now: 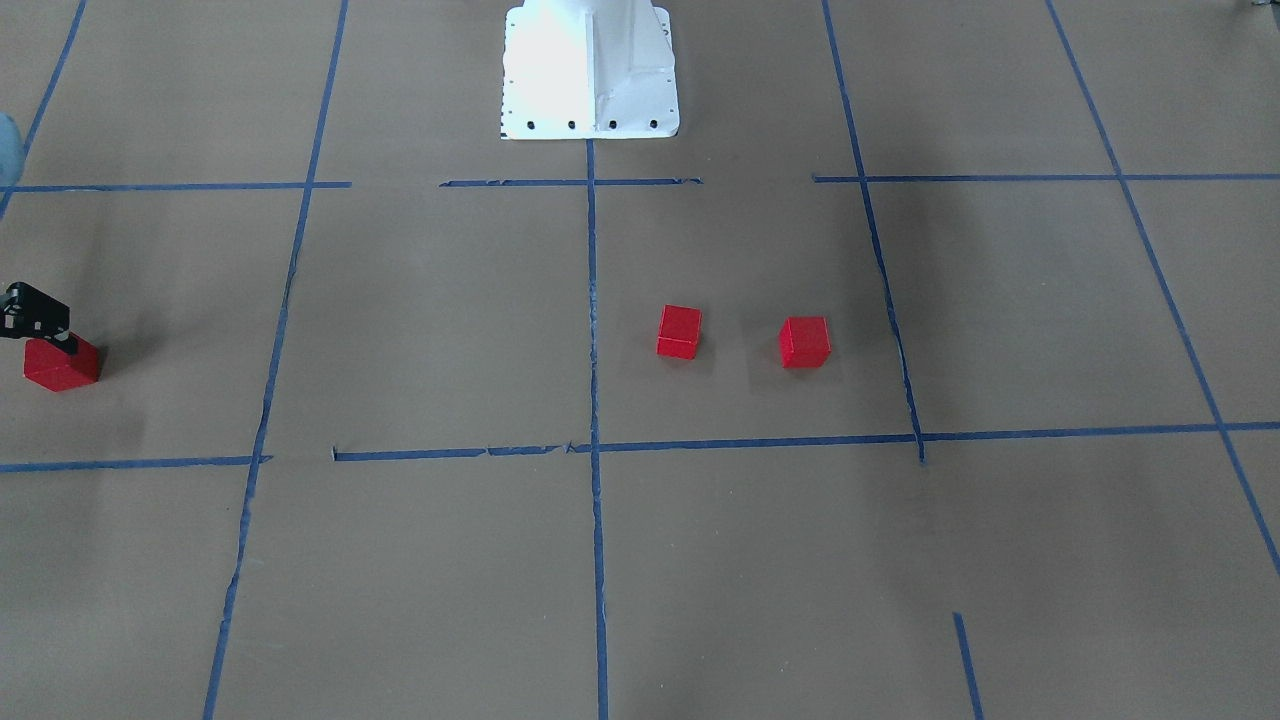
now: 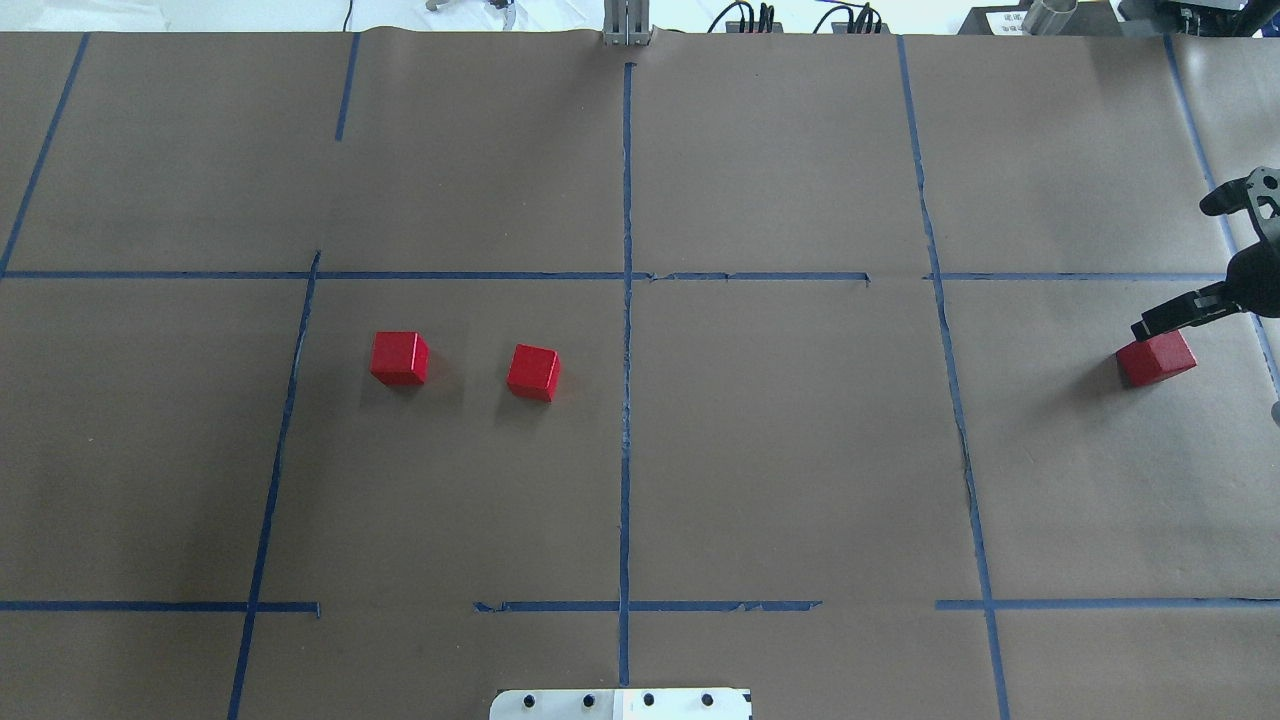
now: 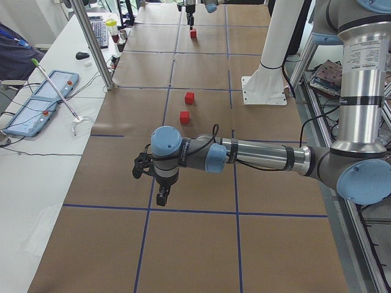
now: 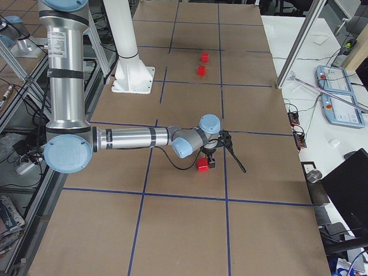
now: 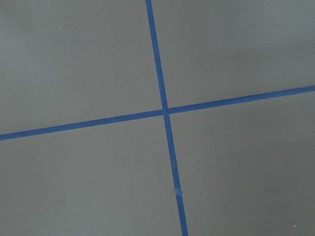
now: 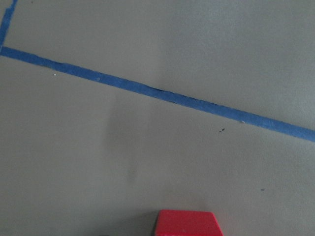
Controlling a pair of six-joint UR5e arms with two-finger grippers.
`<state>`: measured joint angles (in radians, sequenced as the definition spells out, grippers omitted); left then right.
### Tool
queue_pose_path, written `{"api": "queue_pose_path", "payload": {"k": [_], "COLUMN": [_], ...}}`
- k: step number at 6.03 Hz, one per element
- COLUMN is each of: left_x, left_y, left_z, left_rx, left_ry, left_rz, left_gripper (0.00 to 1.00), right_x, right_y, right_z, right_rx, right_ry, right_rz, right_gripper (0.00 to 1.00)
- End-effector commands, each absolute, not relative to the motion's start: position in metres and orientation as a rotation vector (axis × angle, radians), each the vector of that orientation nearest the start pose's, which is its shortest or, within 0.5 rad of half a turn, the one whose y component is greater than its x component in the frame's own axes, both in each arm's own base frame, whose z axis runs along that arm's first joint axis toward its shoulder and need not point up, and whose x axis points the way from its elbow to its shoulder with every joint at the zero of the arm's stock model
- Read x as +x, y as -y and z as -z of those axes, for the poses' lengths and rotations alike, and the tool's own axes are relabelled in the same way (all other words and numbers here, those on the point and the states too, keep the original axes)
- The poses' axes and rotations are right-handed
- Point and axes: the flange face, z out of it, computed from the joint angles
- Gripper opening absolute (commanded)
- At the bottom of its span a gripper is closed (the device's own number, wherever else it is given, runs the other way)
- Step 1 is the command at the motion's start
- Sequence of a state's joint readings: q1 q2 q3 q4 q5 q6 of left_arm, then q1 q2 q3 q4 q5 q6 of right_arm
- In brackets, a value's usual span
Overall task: Form red blocks into L shape at center
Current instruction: 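Reach the right gripper to the lone red cube and grasp it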
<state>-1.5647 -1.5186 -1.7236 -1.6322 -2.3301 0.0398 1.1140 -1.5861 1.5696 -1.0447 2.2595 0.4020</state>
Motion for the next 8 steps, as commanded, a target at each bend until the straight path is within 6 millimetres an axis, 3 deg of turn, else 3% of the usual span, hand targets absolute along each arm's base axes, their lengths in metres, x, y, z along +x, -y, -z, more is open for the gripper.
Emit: {"api": "queue_pose_path", "payload": {"k": [1,2,3,4,5,6,7,8], "left_x": [-0.062,-0.062,-0.062,-0.062,-0.062,-0.062,-0.062,-0.062], "left_y": [0.479,0.478,0.478,0.478,0.478,0.478,0.478,0.479], "left_z": [-0.602,-0.602,-0.602,-0.603,-0.603,-0.603,-0.603,-0.602], "left_rx": [0.168,0.168,0.168,0.166,0.166,0.165,0.166,0.168], "left_ry": [-0.755,-0.757,-0.757,-0.755,-0.755,-0.755,-0.755,-0.755], "left_rz": [-0.105,-0.106,-0.106,-0.105,-0.105,-0.104,-0.105,-0.105], "left_gripper": [1.0,1.0,1.0,1.0,1.0,1.0,1.0,1.0], "right_x": [-0.174,-0.182,-0.19,-0.19,-0.186,-0.188,-0.194,-0.205], "right_y": [0.484,0.482,0.479,0.479,0.475,0.478,0.483,0.504], "right_z": [-0.64,-0.642,-0.643,-0.644,-0.648,-0.632,-0.602,-0.532], "right_rx": [0.125,0.118,0.118,0.115,0.109,0.129,0.141,0.129], "right_ry": [0.778,0.769,0.752,0.752,0.747,0.761,0.779,0.772], "right_rz": [0.231,0.242,0.255,0.255,0.249,0.257,0.266,0.245], "right_gripper": [1.0,1.0,0.79,0.35,0.18,0.03,0.03,0.0]}}
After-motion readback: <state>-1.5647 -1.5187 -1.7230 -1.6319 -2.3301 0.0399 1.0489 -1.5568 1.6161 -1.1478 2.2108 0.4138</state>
